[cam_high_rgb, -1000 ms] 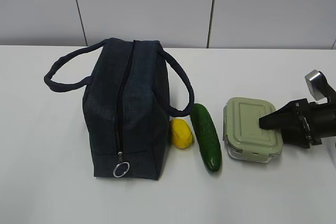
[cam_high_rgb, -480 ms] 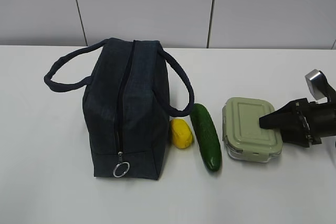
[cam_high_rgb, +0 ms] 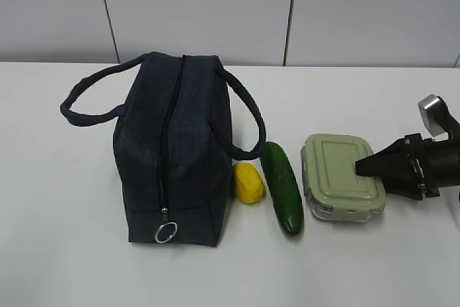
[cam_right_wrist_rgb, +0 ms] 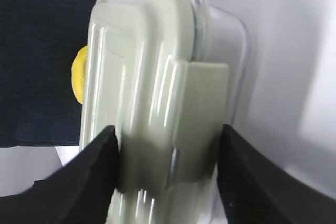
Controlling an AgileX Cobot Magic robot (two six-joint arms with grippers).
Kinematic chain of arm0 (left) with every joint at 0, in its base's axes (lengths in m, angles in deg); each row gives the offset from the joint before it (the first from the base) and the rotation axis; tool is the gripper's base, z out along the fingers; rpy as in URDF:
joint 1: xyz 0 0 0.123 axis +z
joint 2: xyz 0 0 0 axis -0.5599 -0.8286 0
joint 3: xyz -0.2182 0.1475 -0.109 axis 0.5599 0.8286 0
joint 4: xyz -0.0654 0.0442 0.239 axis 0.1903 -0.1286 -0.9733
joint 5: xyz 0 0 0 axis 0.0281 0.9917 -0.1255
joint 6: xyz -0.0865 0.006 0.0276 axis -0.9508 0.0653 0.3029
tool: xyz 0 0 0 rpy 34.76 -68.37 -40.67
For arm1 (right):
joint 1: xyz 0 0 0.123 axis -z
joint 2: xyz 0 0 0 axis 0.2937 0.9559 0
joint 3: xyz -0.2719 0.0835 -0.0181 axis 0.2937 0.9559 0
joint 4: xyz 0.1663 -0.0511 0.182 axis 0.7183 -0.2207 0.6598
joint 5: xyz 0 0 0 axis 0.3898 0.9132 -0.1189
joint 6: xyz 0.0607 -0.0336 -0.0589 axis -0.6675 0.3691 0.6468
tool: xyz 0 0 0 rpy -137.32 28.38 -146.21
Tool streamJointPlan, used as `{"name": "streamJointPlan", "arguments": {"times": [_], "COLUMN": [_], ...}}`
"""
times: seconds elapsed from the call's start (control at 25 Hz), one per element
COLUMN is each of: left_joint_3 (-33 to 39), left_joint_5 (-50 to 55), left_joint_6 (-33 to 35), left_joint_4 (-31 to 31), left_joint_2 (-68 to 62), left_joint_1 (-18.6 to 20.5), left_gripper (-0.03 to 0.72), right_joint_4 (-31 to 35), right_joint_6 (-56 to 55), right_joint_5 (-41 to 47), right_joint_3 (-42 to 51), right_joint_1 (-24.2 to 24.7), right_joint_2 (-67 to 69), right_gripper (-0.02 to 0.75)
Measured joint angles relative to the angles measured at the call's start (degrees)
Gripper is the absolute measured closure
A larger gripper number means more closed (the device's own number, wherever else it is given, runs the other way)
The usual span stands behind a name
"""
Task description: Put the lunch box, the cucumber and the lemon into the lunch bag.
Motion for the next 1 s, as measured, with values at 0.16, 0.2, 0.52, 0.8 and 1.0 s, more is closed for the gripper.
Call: {"name": "streamJointPlan", "arguments": {"times": [0.16,0.2,0.52,0.8,1.0], "left_joint_3": [0.0,0.0,0.0,0.0,0.0], "left_joint_5": [0.0,0.0,0.0,0.0,0.0], "left_joint_6": [0.0,0.0,0.0,0.0,0.0], "left_joint_4": [0.0,0.0,0.0,0.0,0.0], "left_joint_2": [0.0,0.0,0.0,0.0,0.0], "left_joint_1": [0.0,0.0,0.0,0.0,0.0], "left_gripper": [0.449,0.449,0.449,0.449,0.449], "right_joint_4": [0.22,0.22,0.22,0.22,0.22], "right_joint_6": [0.09,0.13,0.22,0.22,-0.01], "right_joint_5": [0.36,0.36,0.43,0.43,0.43], "right_joint_3": [0.0,0.0,0.0,0.0,0.0], "right_joint_1": [0.0,0.0,0.0,0.0,0.0], "right_joint_2": [0.0,0.0,0.0,0.0,0.0], "right_gripper": [0.322,0.324,0.326,0.327,0.327]}}
